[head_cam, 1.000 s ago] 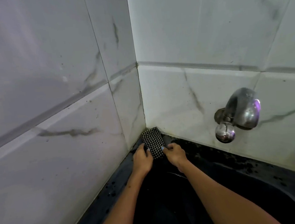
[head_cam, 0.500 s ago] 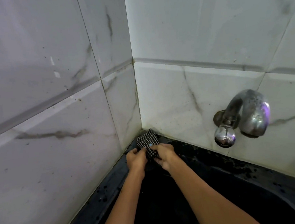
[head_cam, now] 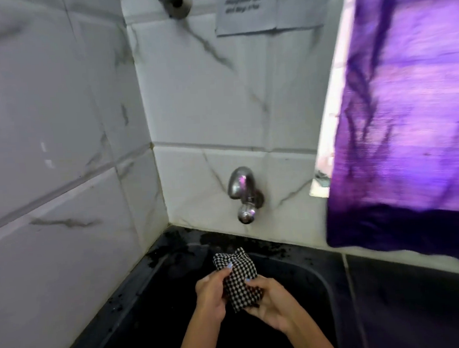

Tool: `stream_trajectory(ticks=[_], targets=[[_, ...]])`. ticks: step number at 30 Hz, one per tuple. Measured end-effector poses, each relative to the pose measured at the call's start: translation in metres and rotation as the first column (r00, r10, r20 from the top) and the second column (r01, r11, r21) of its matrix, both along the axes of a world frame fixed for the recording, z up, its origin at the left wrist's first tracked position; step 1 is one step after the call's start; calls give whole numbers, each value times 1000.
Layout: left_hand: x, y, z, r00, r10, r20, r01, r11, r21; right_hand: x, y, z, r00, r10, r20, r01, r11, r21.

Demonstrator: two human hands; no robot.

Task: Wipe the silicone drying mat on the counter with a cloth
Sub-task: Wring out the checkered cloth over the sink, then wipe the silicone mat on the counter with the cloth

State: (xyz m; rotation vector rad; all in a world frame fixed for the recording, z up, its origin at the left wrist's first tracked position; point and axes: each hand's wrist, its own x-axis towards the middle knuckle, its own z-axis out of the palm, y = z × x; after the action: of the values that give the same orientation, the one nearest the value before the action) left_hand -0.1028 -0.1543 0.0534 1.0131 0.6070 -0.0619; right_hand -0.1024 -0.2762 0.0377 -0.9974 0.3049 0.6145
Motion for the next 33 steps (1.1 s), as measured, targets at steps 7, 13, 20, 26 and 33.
stream_trajectory(ticks=[7,13,20,26,33], targets=[[-64,-102,20,974,-225,33,224,974,29,-83,-104,22,986,-100,132,107,993,-53],[-127,-194,21,931,-365,18,361,926,114,-158,-190,27,935,-273,224,297,952,-77],[-202,-286,5,878,-473,-70,478,874,93,-247,-273,17,888,-393,238,442,874,-203],[-247,-322,-8,848,-526,-73,531,841,108,-290,-308,-1,865,-466,187,495,853,-167],[-253,-305,-27,874,-486,-6,436,779,450,-303,-325,-10,834,-551,-2,551,834,-36]])
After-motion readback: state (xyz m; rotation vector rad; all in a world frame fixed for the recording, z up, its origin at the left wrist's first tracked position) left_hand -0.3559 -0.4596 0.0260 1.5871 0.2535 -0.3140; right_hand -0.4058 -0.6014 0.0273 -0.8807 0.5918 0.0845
